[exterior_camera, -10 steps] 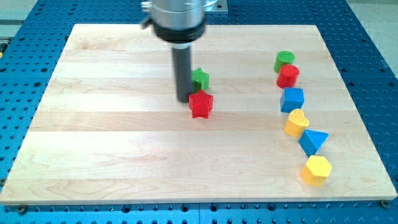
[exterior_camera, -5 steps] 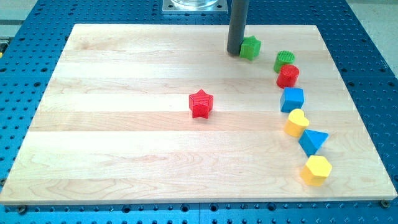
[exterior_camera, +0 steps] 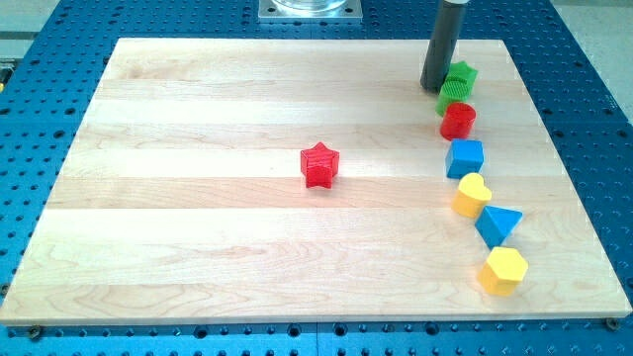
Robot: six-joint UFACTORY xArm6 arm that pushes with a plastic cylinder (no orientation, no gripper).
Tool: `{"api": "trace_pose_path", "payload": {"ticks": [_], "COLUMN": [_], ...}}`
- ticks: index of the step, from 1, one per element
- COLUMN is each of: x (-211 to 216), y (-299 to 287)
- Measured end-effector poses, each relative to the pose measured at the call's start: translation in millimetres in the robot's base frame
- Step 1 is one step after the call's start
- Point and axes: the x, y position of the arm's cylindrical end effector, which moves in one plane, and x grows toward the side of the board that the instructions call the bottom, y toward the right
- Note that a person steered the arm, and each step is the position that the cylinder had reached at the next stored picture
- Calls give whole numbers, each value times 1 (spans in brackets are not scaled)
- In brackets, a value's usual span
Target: Put the green star on top of the green circle
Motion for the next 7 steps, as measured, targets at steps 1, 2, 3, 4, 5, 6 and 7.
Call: {"api": "trace_pose_path", "payload": {"ticks": [1, 2, 3, 4, 5, 6, 7], "x": [-17, -38, -13, -12, -12, -14, -14], "y": [-16, 58, 109, 80, 61, 63, 51]}}
